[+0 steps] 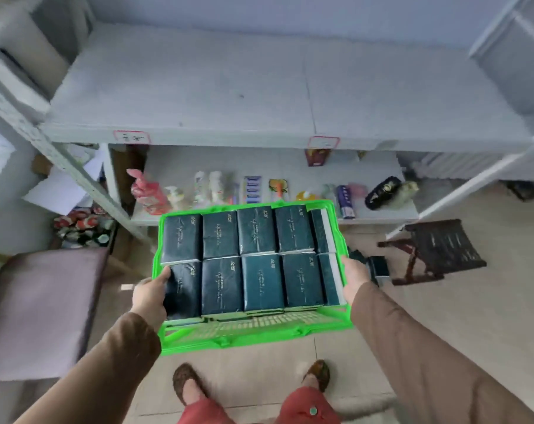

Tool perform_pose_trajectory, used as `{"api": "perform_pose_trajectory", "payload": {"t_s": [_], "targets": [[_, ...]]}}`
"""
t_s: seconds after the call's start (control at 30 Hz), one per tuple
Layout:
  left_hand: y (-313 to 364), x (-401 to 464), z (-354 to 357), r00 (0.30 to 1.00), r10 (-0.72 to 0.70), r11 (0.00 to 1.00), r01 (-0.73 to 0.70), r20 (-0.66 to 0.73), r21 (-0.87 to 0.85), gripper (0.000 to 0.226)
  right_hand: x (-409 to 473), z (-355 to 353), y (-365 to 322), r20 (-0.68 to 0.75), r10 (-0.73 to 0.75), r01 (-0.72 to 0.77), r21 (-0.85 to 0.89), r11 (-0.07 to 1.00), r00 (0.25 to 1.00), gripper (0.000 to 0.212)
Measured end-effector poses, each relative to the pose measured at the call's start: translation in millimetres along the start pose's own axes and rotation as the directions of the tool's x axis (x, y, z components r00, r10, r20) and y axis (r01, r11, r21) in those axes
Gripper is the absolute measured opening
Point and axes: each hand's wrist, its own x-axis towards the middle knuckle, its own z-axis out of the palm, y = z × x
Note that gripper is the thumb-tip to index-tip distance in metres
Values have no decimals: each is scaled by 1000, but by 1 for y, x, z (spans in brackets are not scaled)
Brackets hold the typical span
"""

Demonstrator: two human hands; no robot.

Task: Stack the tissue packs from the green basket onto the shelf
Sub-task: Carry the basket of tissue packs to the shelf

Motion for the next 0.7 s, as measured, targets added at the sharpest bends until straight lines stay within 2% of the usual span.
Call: {"api": "perform_pose_trajectory", "payload": {"t_s": [0.17, 0.33, 0.63, 0.7], "targets": [[-43, -71, 146, 998, 34, 992, -40, 46, 122, 31, 72, -154, 10, -128, 49, -33, 127, 991, 991, 45], [-87, -122, 270, 972, -96, 983, 60, 212, 171, 17, 139, -279, 3, -167, 105, -75, 174, 982, 980, 44], [-137, -157, 487, 939, -166, 966, 94, 301, 241, 14, 276, -429, -32, -225, 146, -113, 151, 982, 963, 44], [-145, -162, 530, 938, -164, 961, 82, 307, 263, 13, 312, -459, -34, -249, 170, -140, 134, 981, 953, 52]]}}
